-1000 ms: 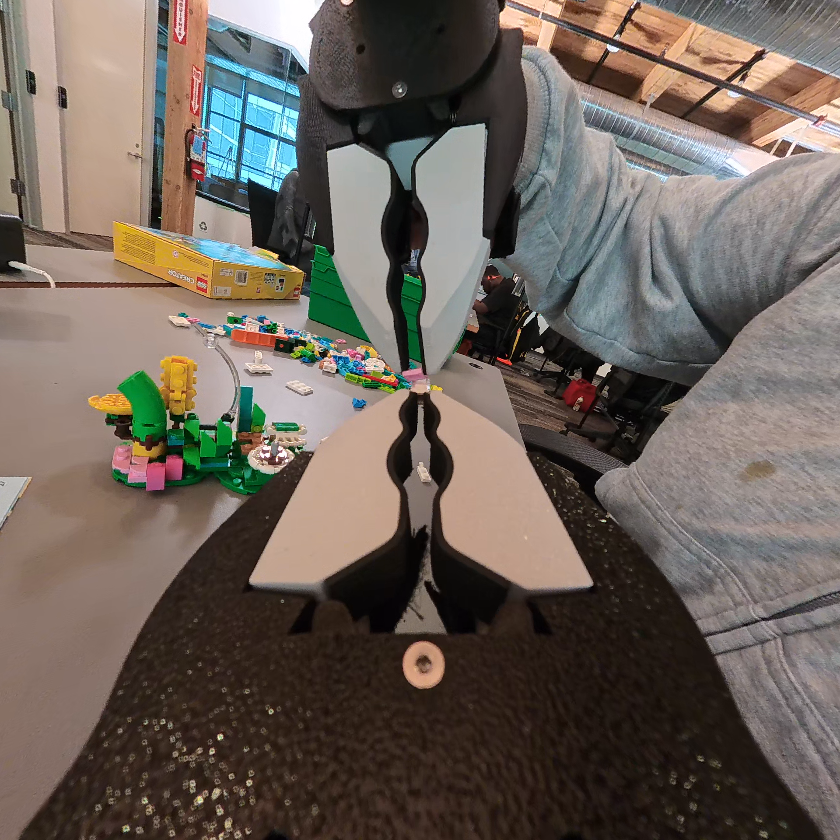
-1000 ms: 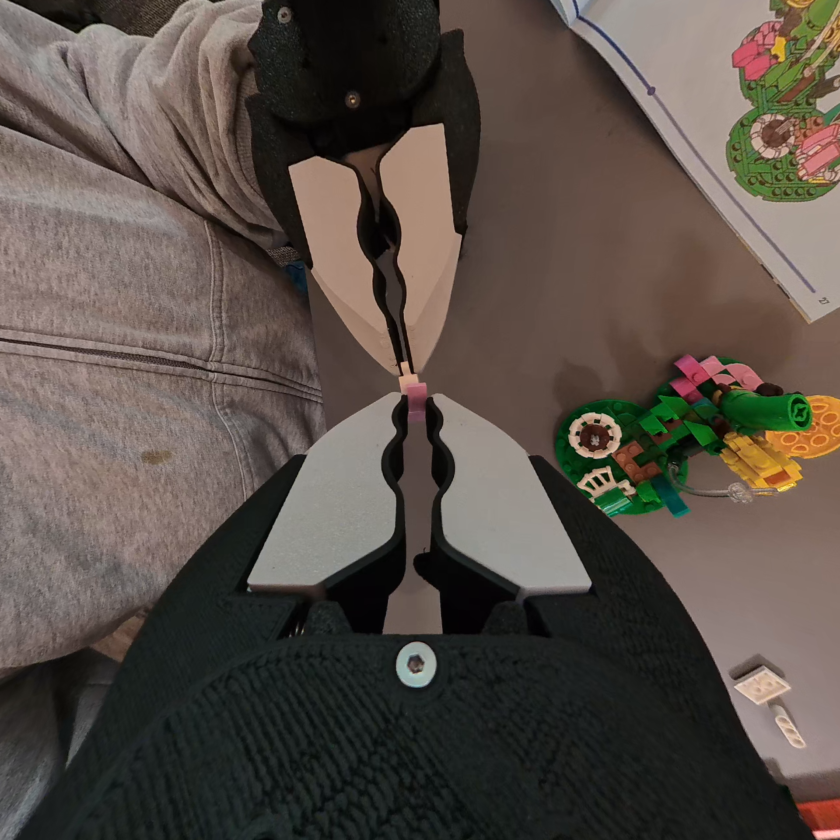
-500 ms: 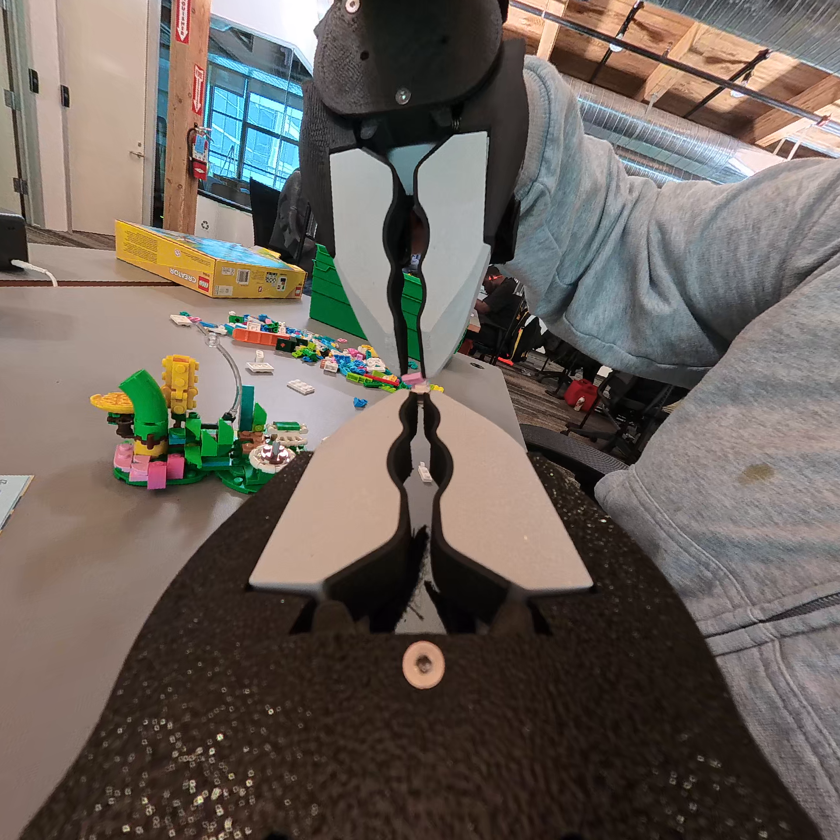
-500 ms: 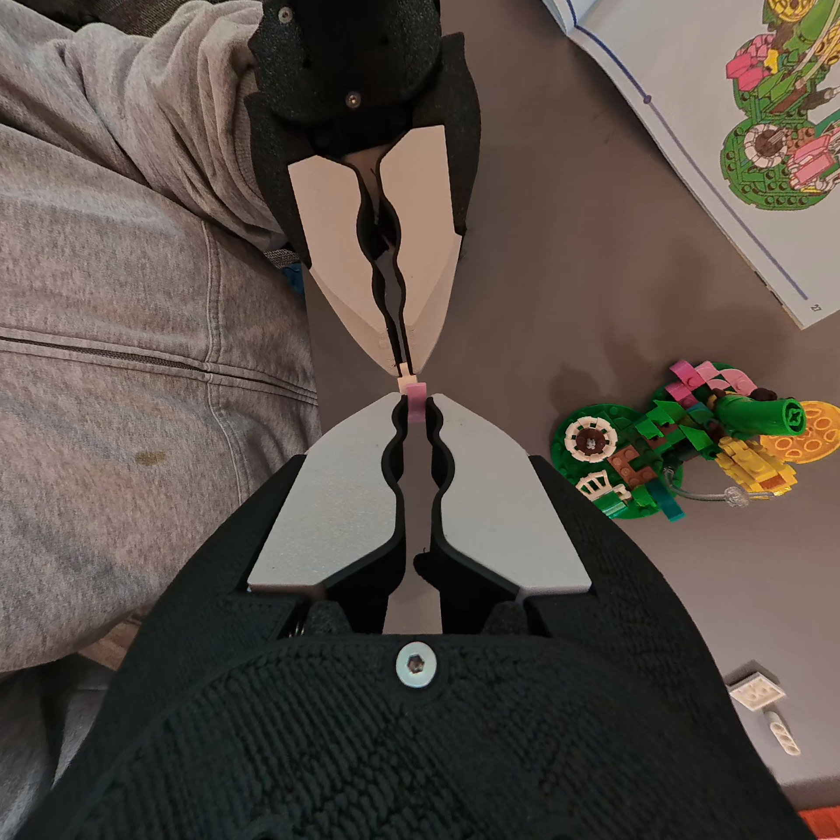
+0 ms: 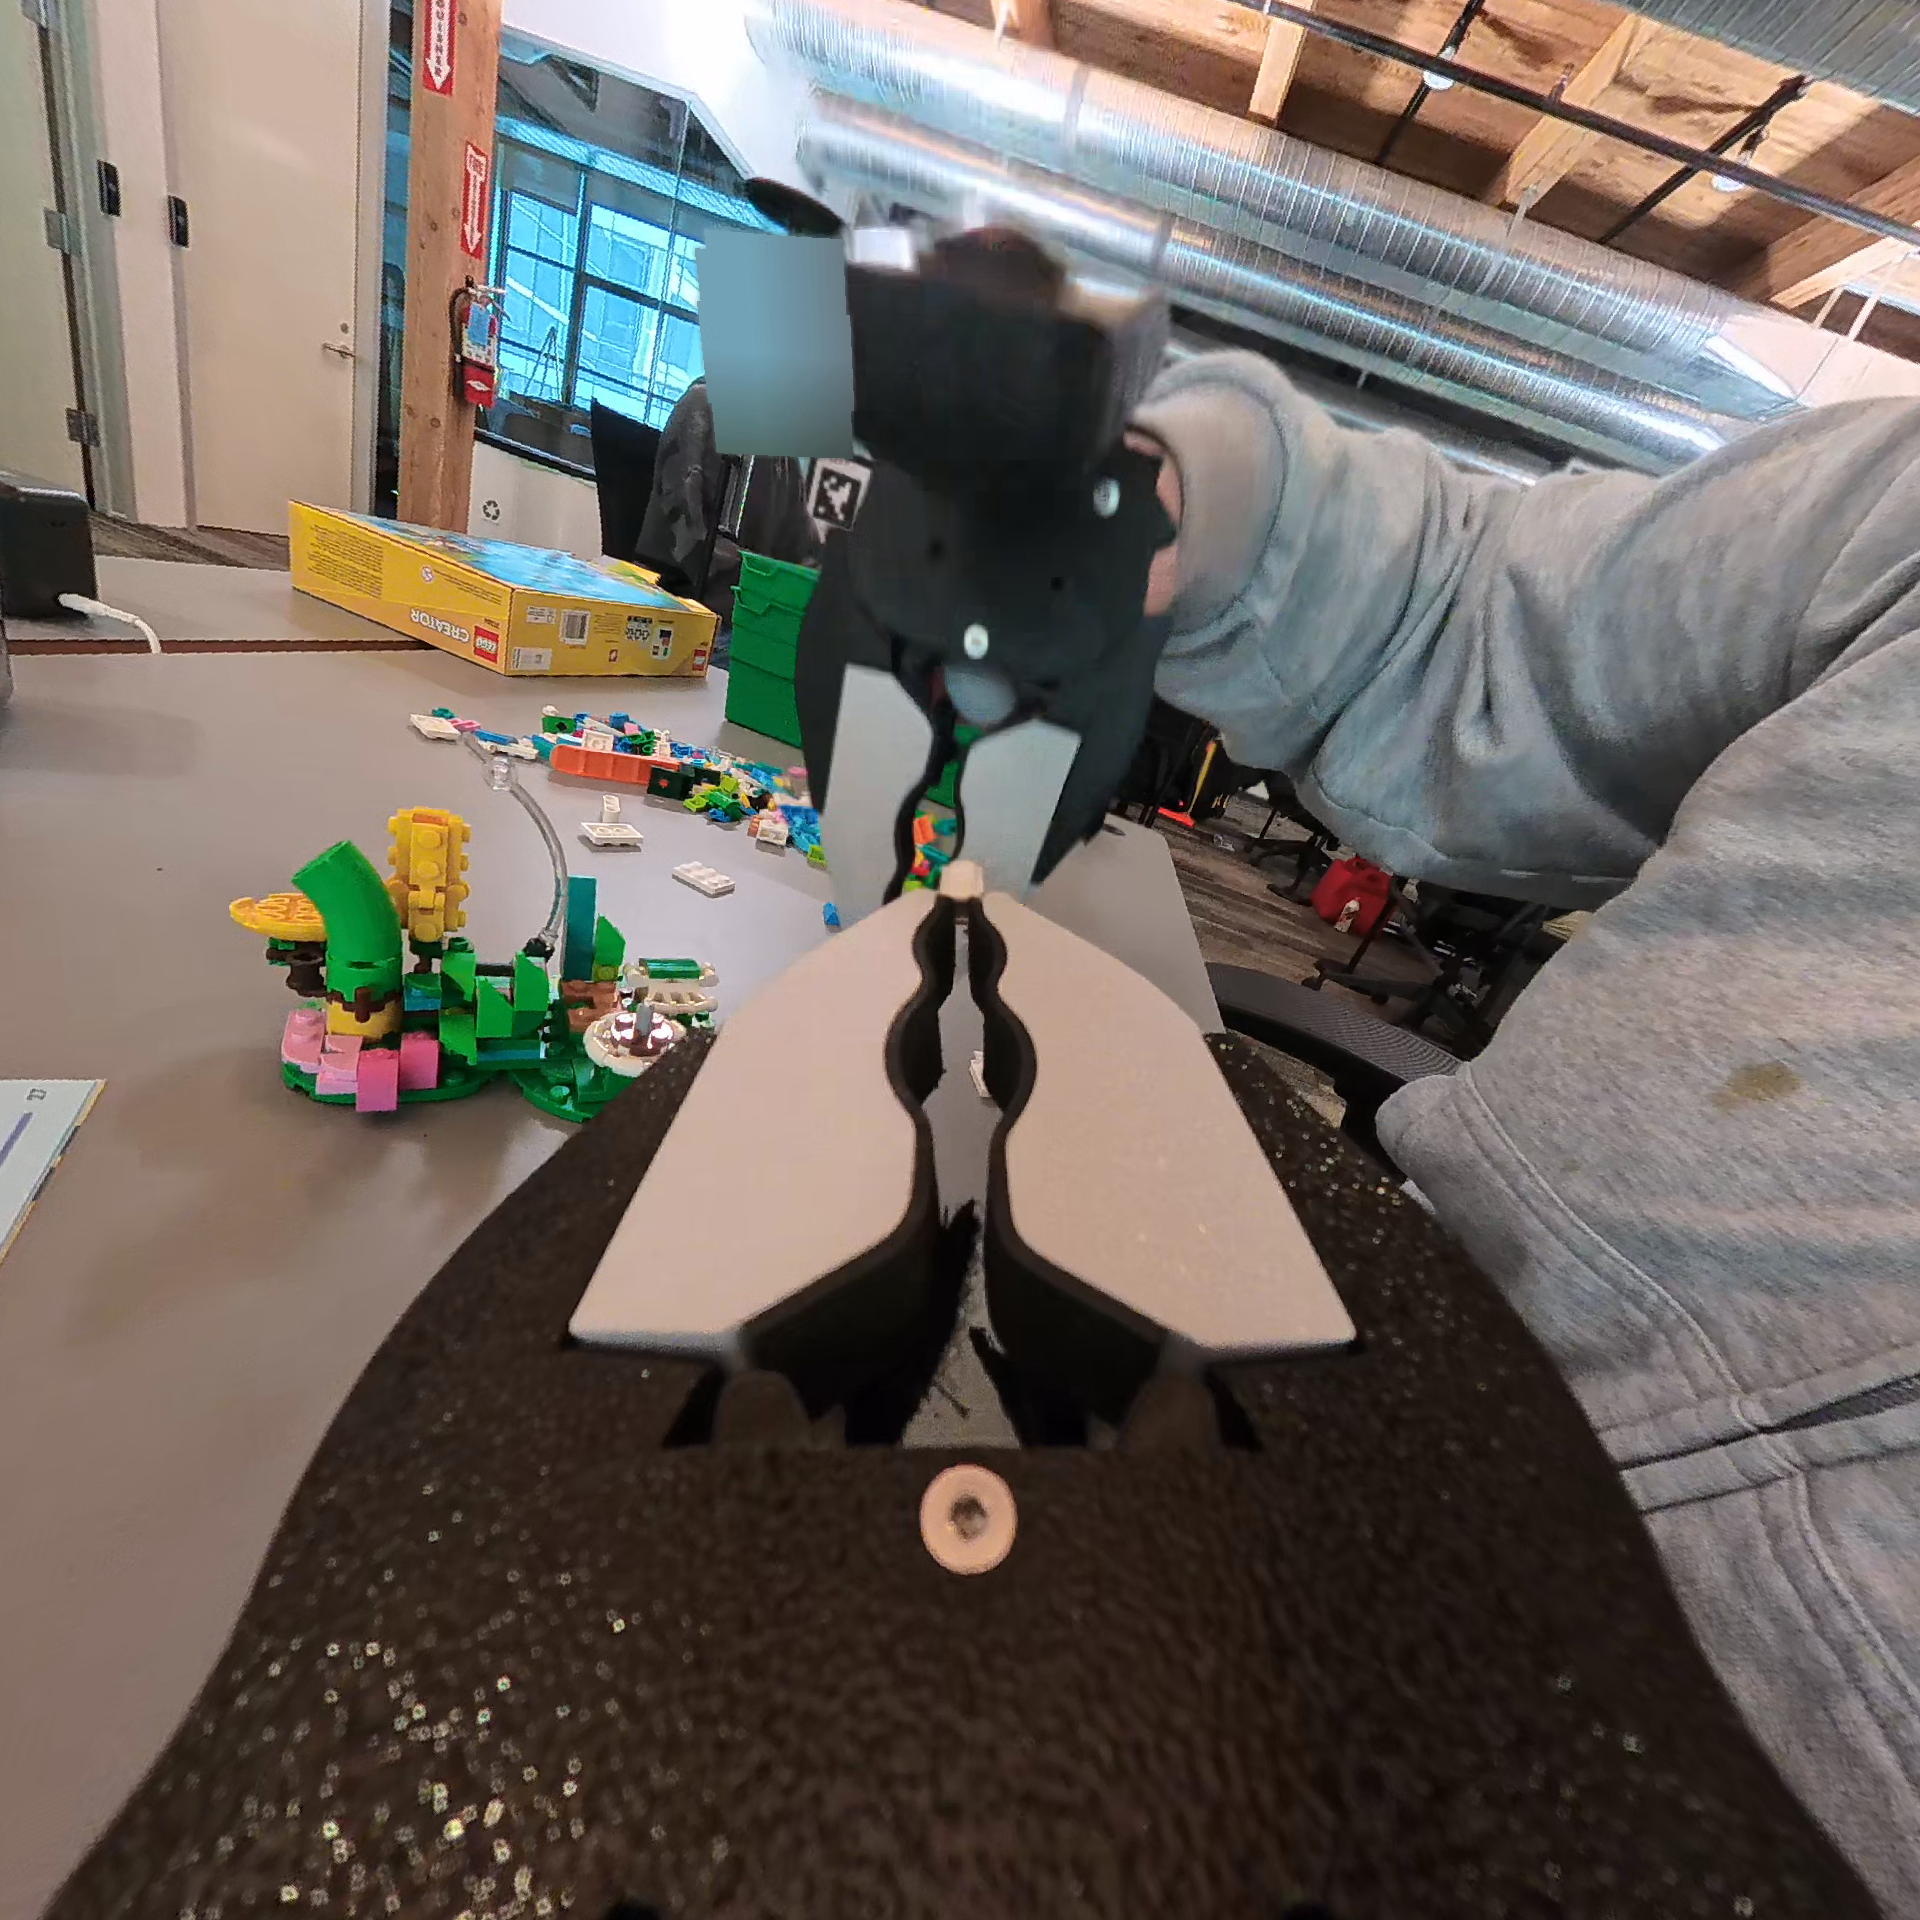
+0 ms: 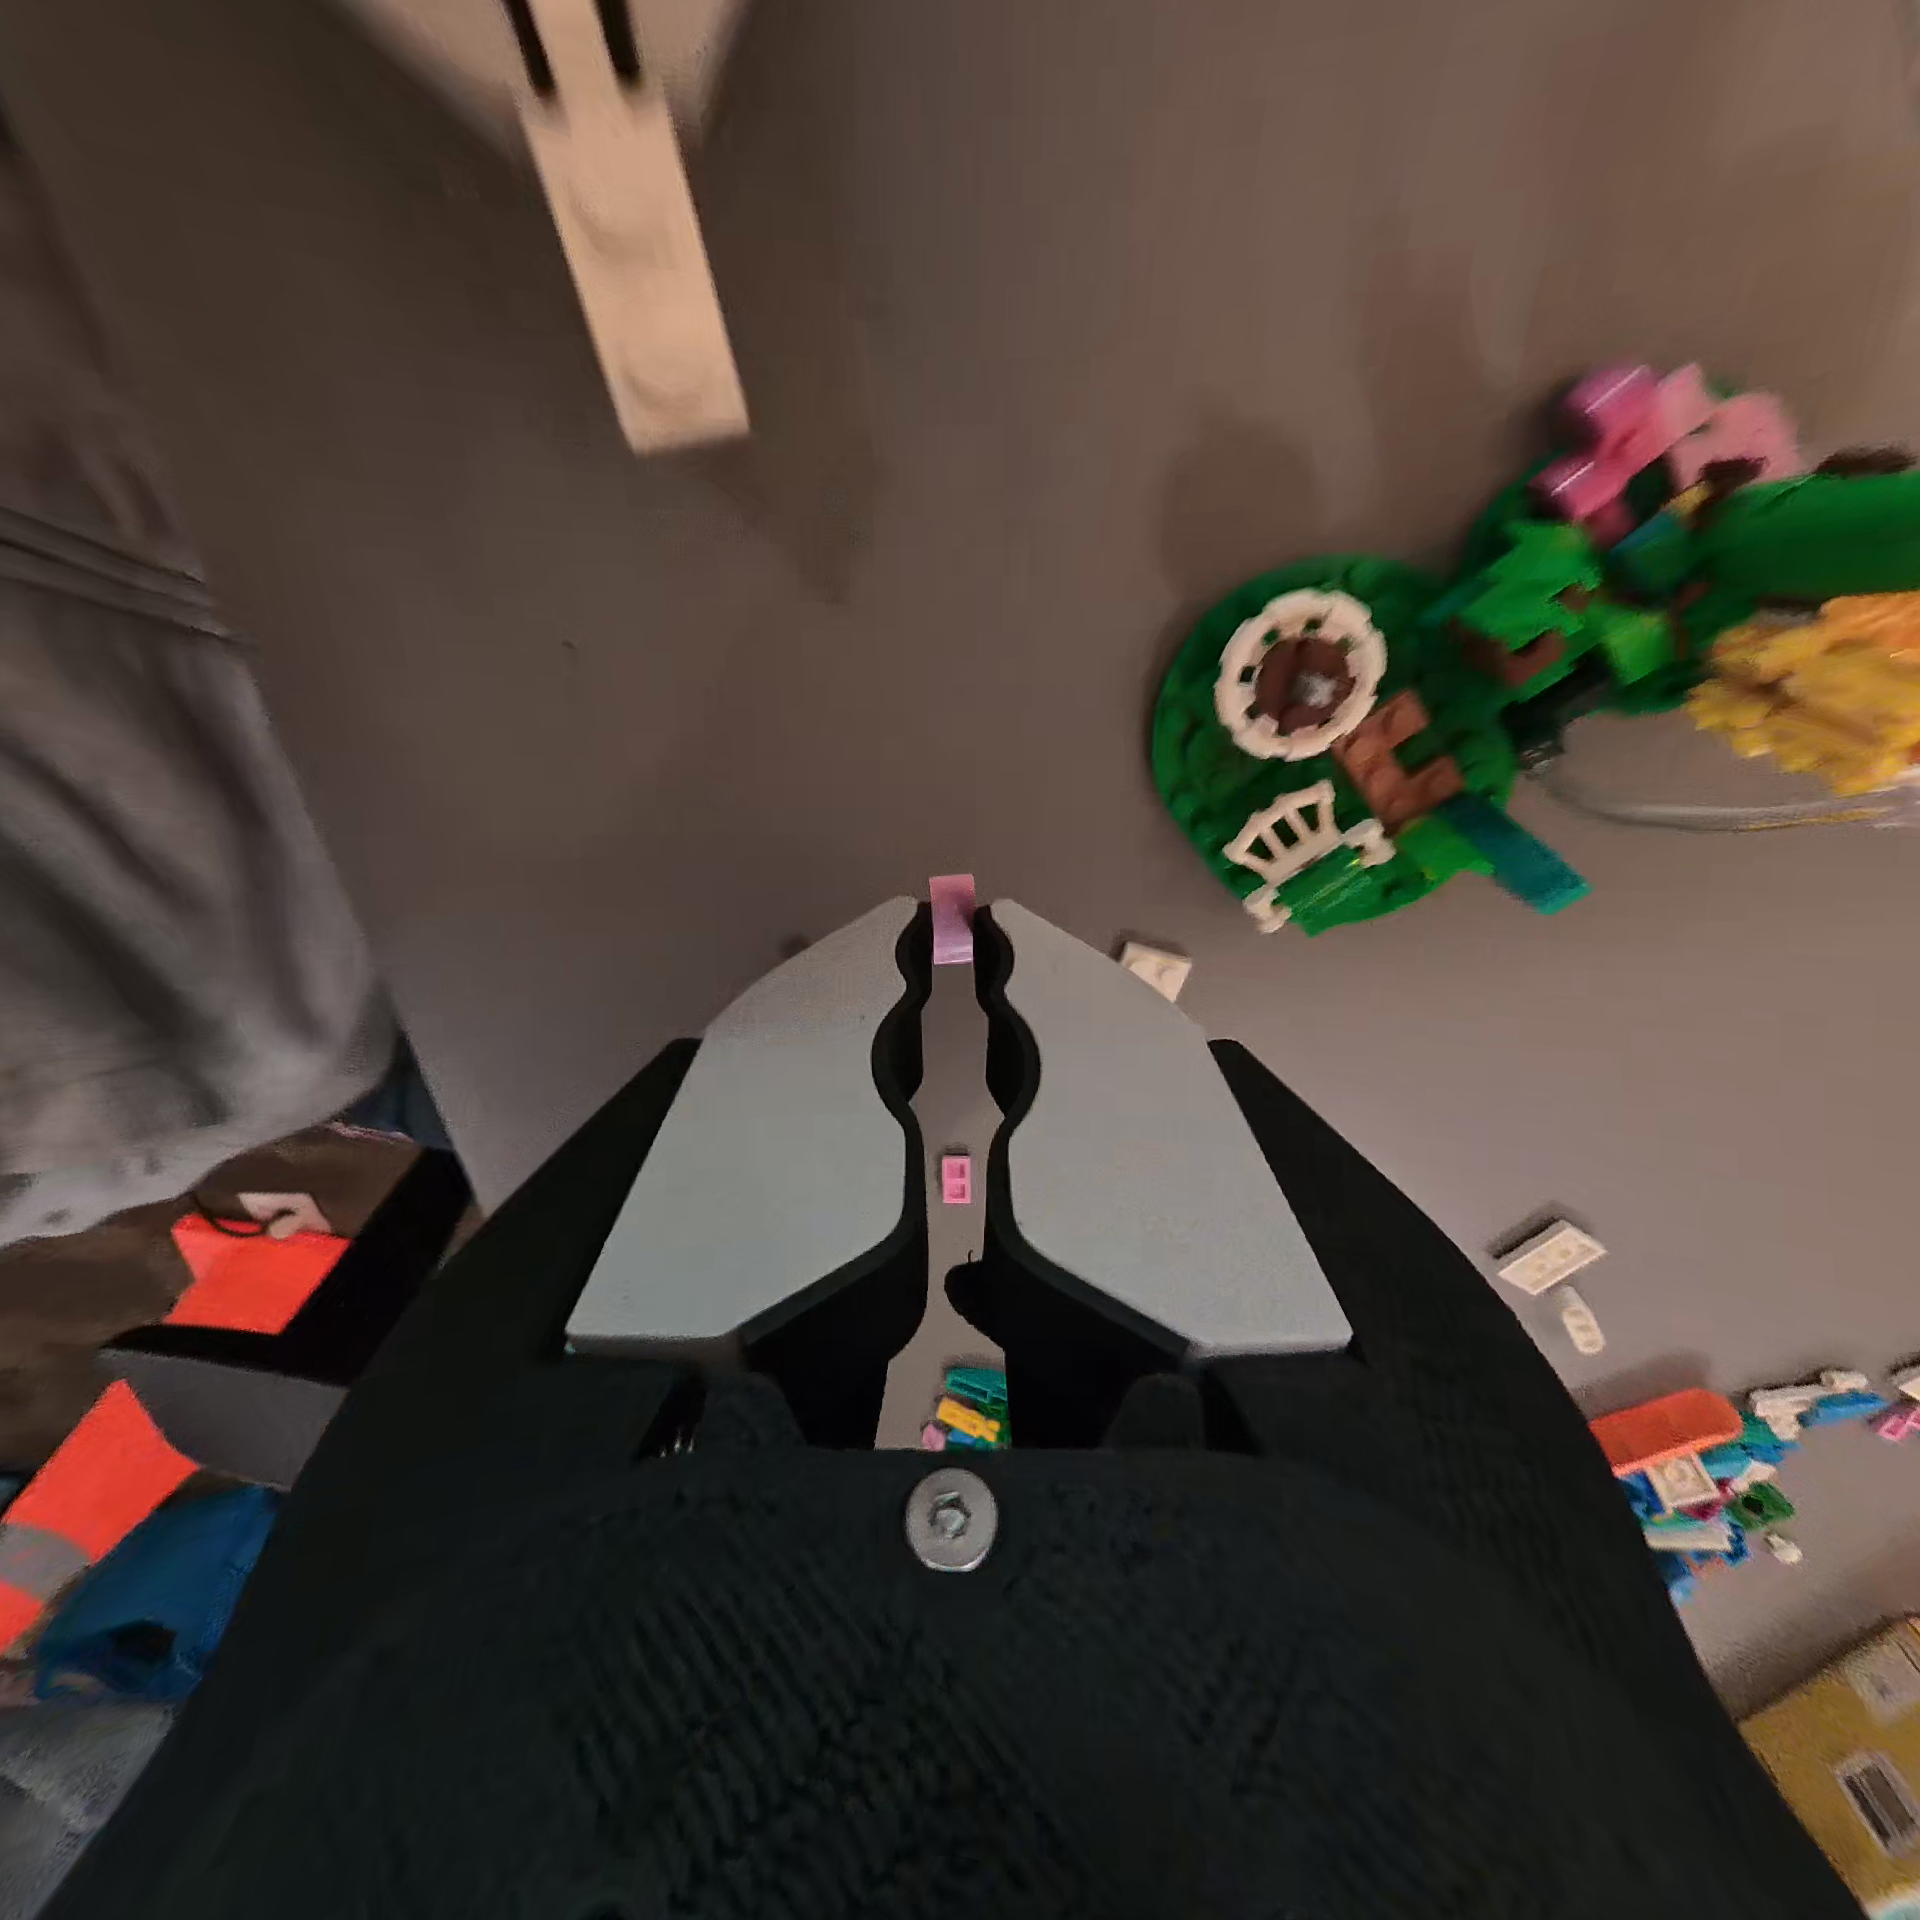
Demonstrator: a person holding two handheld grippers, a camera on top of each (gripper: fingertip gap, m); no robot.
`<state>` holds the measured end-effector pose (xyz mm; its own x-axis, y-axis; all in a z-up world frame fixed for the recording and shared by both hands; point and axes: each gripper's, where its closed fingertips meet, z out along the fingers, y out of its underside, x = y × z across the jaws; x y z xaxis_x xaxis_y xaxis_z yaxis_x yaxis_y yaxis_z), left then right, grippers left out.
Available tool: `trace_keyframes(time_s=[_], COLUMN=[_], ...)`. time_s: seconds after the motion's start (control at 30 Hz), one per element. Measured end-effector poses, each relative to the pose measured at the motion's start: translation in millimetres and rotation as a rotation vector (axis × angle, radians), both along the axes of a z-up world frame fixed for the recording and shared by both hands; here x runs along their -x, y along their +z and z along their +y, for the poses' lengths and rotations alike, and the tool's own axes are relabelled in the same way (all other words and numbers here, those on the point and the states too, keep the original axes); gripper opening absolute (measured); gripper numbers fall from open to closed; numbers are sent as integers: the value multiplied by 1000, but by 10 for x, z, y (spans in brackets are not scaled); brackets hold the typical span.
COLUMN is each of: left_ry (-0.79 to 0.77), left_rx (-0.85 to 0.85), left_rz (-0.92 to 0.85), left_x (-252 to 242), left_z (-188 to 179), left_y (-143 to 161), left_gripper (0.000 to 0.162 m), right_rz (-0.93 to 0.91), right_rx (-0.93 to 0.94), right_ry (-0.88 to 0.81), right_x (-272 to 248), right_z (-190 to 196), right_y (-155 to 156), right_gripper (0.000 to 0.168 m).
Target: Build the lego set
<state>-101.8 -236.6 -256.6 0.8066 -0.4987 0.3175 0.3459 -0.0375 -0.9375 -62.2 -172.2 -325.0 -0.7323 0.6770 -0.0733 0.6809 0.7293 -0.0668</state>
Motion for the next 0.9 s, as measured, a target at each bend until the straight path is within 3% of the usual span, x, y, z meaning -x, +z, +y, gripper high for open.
trace_keyframes(time_s=[0.3,0.9], left_ry=[-1,-5], left_rx=[3,7], left_rz=[8,16], left_x=[-10,-24], left_z=[3,5], left_y=[-5,-13], left_gripper=[2,2], right_rz=[18,82], right_rx=[-81,1], right_ry=[22,30], right_x=[-159,-169], right_z=[167,105], right_y=[-343,-365], right_gripper=[6,14])
